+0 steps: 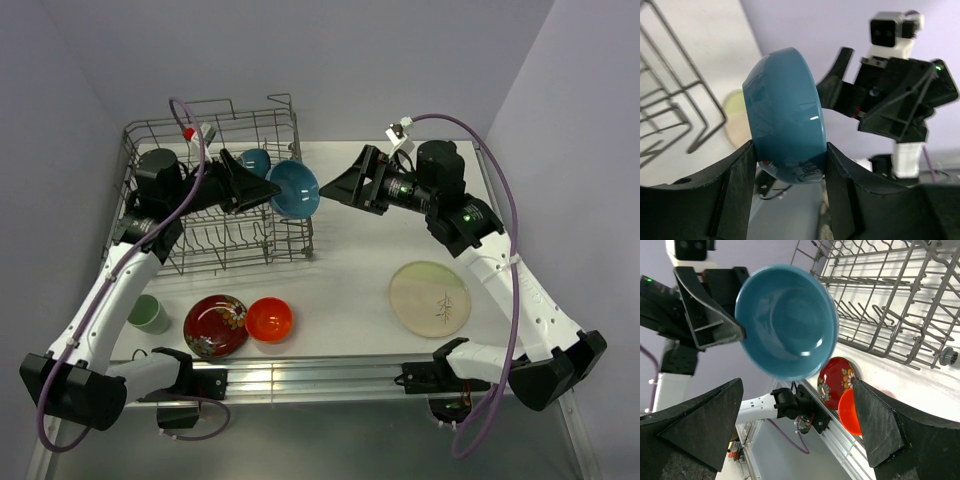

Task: Load the mixed dishes into the dish rack

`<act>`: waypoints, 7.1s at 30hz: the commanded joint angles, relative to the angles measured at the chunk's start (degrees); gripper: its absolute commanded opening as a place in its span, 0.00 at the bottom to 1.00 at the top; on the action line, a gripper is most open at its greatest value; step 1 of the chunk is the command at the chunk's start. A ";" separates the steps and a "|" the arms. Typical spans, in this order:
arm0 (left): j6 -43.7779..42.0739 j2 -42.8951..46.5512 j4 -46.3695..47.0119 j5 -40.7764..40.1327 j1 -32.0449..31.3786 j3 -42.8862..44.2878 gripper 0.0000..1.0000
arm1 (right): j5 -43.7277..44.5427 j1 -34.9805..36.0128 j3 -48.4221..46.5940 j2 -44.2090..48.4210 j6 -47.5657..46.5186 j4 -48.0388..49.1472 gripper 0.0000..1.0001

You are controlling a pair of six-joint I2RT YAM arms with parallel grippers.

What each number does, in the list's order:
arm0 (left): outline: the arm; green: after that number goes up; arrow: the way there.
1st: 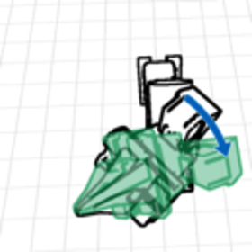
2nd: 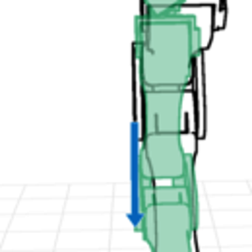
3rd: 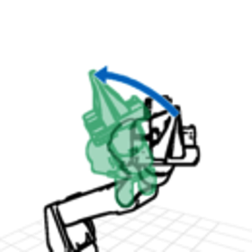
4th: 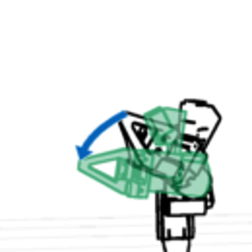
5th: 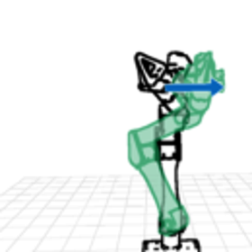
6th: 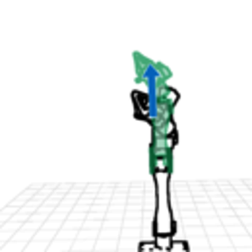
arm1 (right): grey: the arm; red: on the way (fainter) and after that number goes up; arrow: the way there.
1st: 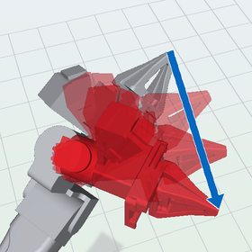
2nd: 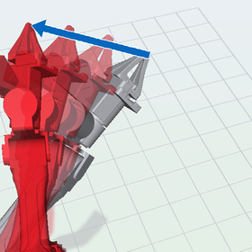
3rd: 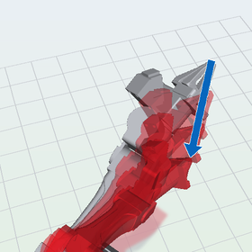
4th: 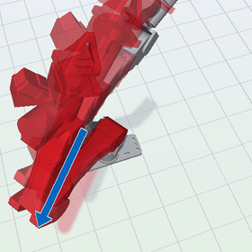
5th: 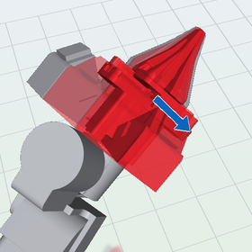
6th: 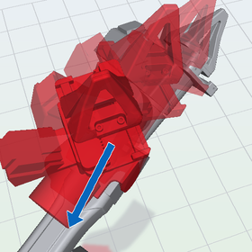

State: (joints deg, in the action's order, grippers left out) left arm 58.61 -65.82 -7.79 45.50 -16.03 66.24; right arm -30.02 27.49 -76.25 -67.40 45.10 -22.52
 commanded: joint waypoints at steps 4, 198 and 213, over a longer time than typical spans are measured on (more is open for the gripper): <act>-15.52 1.93 -17.84 -12.60 3.36 11.01 0.00 | 0.31 -0.50 -0.75 1.39 -1.59 1.52 0.98; 5.80 8.87 11.91 4.15 -6.82 -11.65 0.99 | 6.73 7.76 10.15 8.51 -1.24 0.81 0.00; 13.81 8.43 23.61 7.41 -8.58 -13.94 0.99 | 4.09 6.71 11.21 6.22 -0.45 3.63 0.00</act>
State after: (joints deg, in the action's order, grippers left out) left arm 70.02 -58.11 9.56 50.37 -23.97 52.23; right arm -24.64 34.81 -62.74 -61.25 44.27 -22.83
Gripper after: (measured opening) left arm 0.992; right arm 0.047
